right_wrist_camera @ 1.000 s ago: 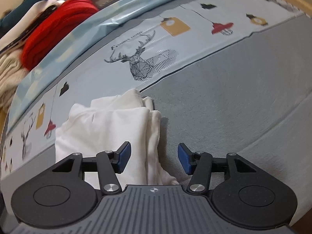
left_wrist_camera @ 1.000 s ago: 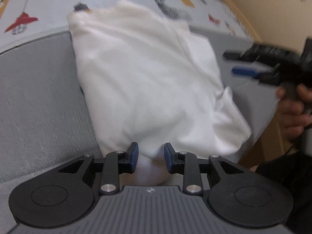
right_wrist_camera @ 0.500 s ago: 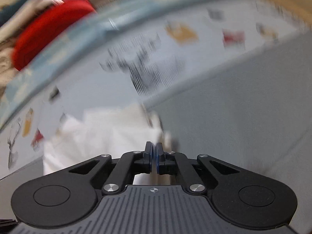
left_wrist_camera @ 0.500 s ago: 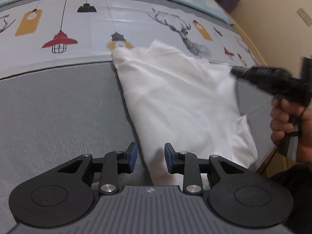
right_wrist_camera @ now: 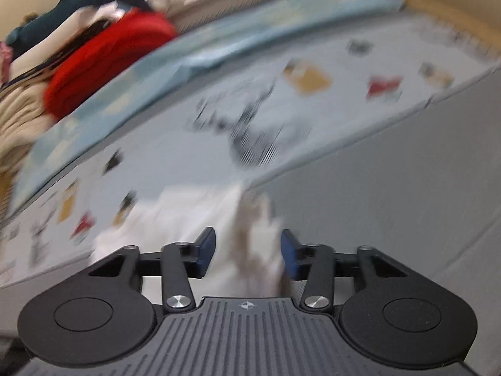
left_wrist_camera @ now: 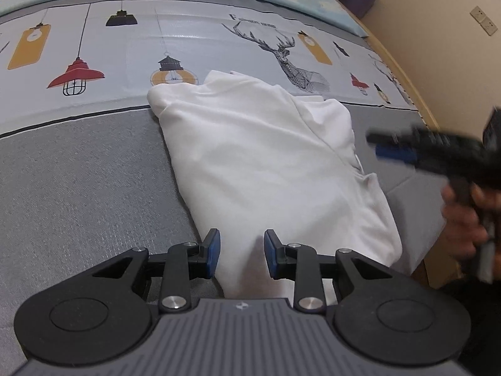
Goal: Fold small clothes
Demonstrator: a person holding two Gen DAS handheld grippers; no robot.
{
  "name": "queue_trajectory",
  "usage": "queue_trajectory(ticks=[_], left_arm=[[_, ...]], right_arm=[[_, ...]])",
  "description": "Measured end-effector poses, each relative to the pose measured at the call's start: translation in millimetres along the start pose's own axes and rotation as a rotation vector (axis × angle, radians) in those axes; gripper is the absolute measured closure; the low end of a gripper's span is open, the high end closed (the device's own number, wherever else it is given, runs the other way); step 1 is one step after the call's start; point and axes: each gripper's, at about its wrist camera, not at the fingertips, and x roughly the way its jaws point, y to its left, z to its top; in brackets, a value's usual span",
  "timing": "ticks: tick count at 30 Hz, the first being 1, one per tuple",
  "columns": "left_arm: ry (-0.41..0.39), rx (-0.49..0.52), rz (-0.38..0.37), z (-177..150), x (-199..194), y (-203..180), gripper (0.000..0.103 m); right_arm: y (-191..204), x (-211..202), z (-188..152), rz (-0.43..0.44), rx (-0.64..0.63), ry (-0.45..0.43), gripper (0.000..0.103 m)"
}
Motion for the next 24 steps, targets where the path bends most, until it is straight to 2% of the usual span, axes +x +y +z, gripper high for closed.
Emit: queue_trajectory(ticks=[3,7,9,11,14,15,16,17,19,22,24], left_arm=[[-0.002,-0.001,0.007,2,2,-3,0.070],[0.002,0.007,0.008,1,7,-10,0.070],[0.004,0.015,0.014,-1,8,-13,0.070],[0.005,0.018,0.017,-2,9,-15,0.070],[0.003,0.017,0.018,-4,9,-17,0.070],[0.003,0.019,0.020,-5,9,-18,0.070],[0.004,0.022,0.022,-5,10,-18,0.070],[0.004,0.024,0.024,-5,10,-19,0.070],[0.004,0.025,0.024,-6,10,-20,0.070],[0.013,0.031,0.022,-7,12,-21,0.070],[0.061,0.042,0.042,-11,21,-22,0.068]], right_arm=[[1,-1,-13,0.036,-0.054,0.101,0.055],[1,-2,-33,0.025,-0.118,0.202,0.055],[-1,-4,-38,0.063,-0.126,0.246,0.055],[1,-8,-46,0.114,-0.161,0.286,0.057],[8,-16,-57,0.136,-0.262,0.306,0.061],[9,-18,-59,0.152,-0.282,0.313,0.071],[9,-19,-61,0.158,-0.300,0.324,0.091],[7,-20,-63,0.157,-0.311,0.336,0.099],[6,-28,-65,0.144,-0.346,0.319,0.099],[0,-44,-57,0.148,-0.310,0.254,0.100],[-1,-44,-60,0.117,-0.338,0.267,0.100]])
